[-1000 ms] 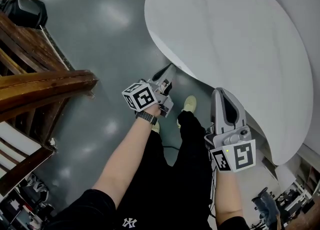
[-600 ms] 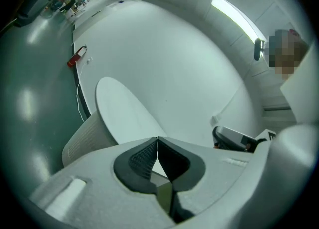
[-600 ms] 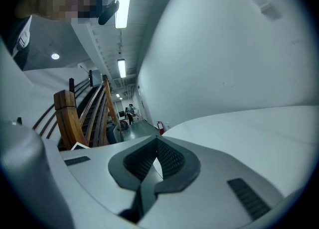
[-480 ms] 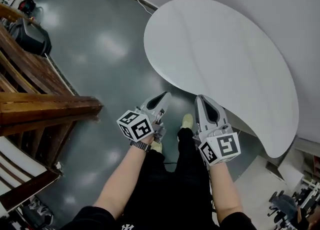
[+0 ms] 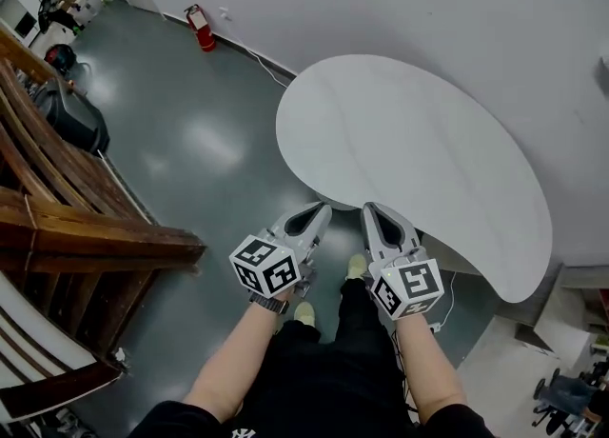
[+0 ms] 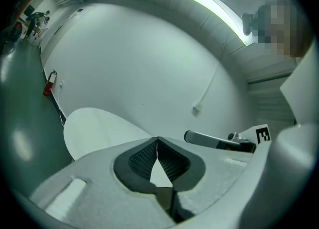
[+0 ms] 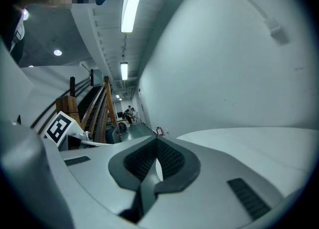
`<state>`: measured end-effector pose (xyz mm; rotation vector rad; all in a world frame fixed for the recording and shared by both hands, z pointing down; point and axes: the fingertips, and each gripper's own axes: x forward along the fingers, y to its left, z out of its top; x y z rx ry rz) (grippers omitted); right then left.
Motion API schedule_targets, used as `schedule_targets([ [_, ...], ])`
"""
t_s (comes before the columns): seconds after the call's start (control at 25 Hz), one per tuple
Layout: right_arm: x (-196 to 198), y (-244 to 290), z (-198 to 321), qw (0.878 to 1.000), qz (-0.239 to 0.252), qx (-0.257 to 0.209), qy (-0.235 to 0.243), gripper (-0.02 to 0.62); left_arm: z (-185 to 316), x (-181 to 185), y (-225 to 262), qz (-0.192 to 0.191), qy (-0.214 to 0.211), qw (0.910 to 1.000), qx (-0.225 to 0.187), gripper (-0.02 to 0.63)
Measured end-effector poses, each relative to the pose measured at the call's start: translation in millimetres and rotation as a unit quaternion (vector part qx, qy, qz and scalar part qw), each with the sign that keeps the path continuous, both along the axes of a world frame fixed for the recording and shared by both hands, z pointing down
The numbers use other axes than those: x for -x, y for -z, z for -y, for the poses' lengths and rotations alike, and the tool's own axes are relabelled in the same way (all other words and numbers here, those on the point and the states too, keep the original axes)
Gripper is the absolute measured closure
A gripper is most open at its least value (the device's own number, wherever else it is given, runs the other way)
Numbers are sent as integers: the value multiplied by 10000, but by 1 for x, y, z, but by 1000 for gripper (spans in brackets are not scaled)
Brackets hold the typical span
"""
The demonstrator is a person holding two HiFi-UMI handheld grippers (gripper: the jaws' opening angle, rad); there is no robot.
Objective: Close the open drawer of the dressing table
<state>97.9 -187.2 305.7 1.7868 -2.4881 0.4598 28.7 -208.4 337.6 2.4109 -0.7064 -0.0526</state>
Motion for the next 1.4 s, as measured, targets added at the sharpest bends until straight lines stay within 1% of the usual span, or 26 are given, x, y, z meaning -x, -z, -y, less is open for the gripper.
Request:
schedule_targets([
  [0.12,1,20,-4,9999,7,-100,-46,580,-10,-2,27,147,-108,9995,-241,595],
  [0.36,1,73,-15,9984,-59,-554,-115,580,-30,-12,93,347,-289,9938,-1018,595],
  [0.52,5,103,-25,9971,-95,-751,-112,581,-45,-10,132,297,-314,9903,-1318,595],
  [0.68,11,125,-33,9955,-127,-929,-106,581,-54,-7,159,256,-326,9869,-1559,595],
  [0.92,19,140,-51,9940,-212,-1063,-148,581,-73,-3,177,433,-353,9819,-1810,595],
  [1.04,22,149,-53,9930,-196,-1153,-154,581,-74,-3,185,487,-353,9785,-1971,595],
  [1.4,25,148,-56,9937,-161,-1095,-186,581,-76,1,184,556,-310,9773,-2021,595],
])
